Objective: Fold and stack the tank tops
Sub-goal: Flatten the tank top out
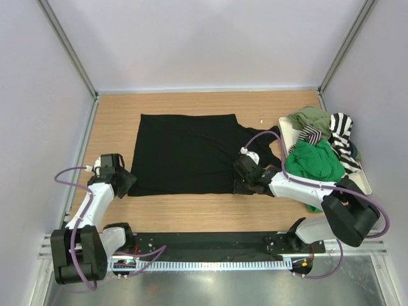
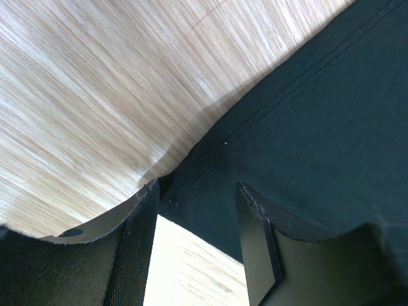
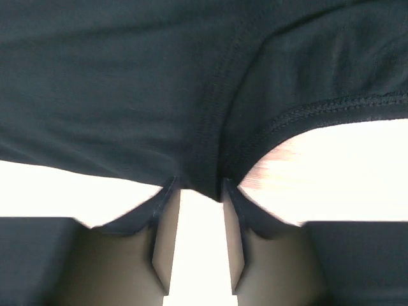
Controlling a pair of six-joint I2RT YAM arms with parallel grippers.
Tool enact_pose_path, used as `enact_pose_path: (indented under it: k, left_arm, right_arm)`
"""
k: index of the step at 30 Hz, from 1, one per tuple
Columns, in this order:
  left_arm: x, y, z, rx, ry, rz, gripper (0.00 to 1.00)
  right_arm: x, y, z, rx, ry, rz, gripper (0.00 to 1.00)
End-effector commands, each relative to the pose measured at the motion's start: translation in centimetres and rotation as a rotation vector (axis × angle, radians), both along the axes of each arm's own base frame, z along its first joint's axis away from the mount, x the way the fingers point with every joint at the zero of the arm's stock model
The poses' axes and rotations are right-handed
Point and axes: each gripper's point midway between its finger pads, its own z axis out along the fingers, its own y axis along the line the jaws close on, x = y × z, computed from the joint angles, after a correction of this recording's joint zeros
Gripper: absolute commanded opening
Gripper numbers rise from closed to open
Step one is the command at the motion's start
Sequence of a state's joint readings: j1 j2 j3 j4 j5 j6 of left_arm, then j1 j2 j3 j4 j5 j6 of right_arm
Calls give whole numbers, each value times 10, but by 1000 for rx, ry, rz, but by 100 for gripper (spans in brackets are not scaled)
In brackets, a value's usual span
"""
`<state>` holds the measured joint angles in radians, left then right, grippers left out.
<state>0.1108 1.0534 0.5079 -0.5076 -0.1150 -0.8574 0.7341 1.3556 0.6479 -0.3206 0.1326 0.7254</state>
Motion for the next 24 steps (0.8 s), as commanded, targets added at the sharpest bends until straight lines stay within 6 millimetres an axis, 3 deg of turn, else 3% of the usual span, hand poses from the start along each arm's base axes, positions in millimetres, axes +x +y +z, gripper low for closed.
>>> enact_pose_path:
  k: [1, 4, 5, 6, 14, 24]
  left_arm:
    - [5, 2, 9, 21, -11, 1, 53]
    - [5, 1, 8, 18, 1, -2, 52]
    - [4, 1, 7, 18, 4, -2, 50]
    - [5, 0, 8, 18, 2, -7, 47]
    - [0, -6, 4, 23, 36, -19, 44]
    - [-22, -9, 5, 35, 124, 25, 38]
  right_arm:
    - [1, 4, -6, 21, 0, -42, 32]
    - [0, -2, -8, -1, -2, -59, 14]
    - [-3, -7, -11, -14, 4, -65, 3]
    - [-3, -8, -7, -6, -5, -71, 1]
    - [-21, -26, -8, 2, -14, -109, 1]
    - [-16, -26, -8, -14, -28, -104, 1]
